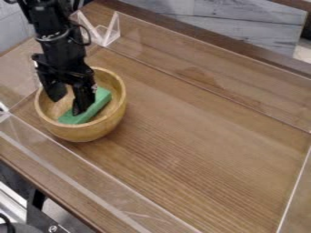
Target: Remove the green block from inside the brown bowl and put it on the table
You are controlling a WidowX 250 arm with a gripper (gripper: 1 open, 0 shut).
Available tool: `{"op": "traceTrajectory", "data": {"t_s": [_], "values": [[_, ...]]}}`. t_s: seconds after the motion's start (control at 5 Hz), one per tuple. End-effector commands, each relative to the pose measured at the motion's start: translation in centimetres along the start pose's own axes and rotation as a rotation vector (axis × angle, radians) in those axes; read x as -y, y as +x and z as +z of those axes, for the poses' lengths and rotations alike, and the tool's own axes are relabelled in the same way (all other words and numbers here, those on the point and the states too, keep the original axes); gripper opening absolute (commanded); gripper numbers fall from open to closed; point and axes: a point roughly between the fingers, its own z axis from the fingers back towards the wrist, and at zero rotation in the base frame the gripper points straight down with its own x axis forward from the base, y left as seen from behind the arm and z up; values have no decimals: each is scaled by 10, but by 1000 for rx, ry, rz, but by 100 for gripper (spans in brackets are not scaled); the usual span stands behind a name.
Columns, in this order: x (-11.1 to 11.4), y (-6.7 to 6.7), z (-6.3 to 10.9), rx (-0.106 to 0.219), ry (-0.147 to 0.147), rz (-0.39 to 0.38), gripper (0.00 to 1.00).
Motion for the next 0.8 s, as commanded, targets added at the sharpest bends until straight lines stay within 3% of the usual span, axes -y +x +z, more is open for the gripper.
{"op": "traceTrajectory", "data": {"t_s": [0.0, 0.6], "values": [[-1, 11, 3, 35, 11, 5, 100], [2, 23, -5, 32, -7, 37, 100]]}}
